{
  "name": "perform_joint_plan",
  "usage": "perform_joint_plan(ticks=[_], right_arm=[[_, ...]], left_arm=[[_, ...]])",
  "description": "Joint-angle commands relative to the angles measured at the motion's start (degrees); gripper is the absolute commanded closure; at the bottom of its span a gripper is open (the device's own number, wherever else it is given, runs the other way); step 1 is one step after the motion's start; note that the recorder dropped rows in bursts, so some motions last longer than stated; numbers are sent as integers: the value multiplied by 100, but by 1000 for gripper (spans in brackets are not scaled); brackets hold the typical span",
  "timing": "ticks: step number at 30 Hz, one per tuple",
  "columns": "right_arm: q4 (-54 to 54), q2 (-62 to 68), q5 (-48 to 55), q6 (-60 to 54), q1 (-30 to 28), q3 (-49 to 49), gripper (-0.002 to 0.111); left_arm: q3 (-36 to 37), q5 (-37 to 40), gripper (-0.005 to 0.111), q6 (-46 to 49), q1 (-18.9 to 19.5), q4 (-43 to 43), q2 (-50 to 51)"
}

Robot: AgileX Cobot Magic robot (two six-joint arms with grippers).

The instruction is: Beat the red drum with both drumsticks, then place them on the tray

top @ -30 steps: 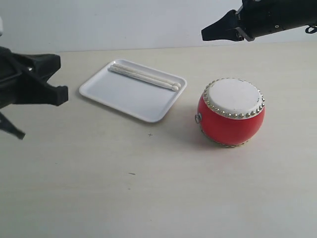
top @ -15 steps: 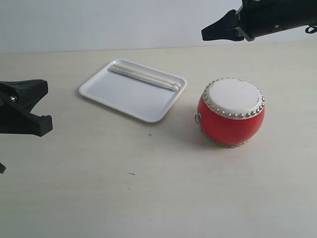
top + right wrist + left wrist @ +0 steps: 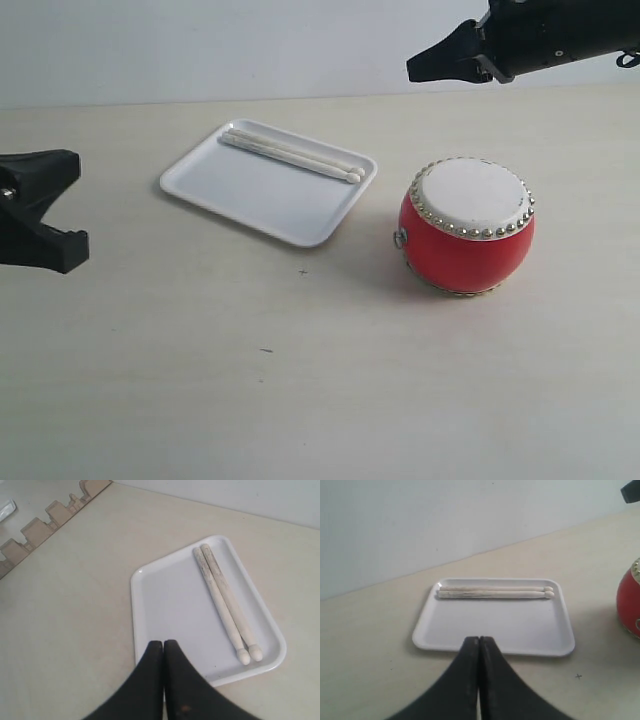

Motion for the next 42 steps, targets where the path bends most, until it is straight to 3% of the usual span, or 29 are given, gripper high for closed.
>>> perform_joint_plan(ticks=[1, 2, 4, 9, 11, 14, 28, 42], right_arm=[[21, -76, 32, -26, -4, -28, 108], [21, -76, 32, -26, -4, -28, 108], [21, -76, 32, -26, -4, -28, 108], [21, -76, 32, -26, -4, -28, 108], [21, -76, 32, -26, -4, -28, 108], [21, -76, 32, -26, -4, -28, 108], [21, -76, 32, -26, -4, -28, 108], [31, -76, 32, -26, -4, -28, 108]], left_arm=[[30, 1029, 107, 125, 576, -11, -1049], [30, 1671, 107, 125, 835, -11, -1560], [40, 2243, 107, 125, 1237, -11, -2376], [67, 2835, 107, 125, 2194, -11, -4244], [67, 3155, 107, 125, 2351, -11, -4653], [67, 3510, 107, 135, 2391, -11, -5004], [67, 3566, 107, 160, 2391, -11, -5997], [67, 3623, 107, 137, 2391, -11, -6014]])
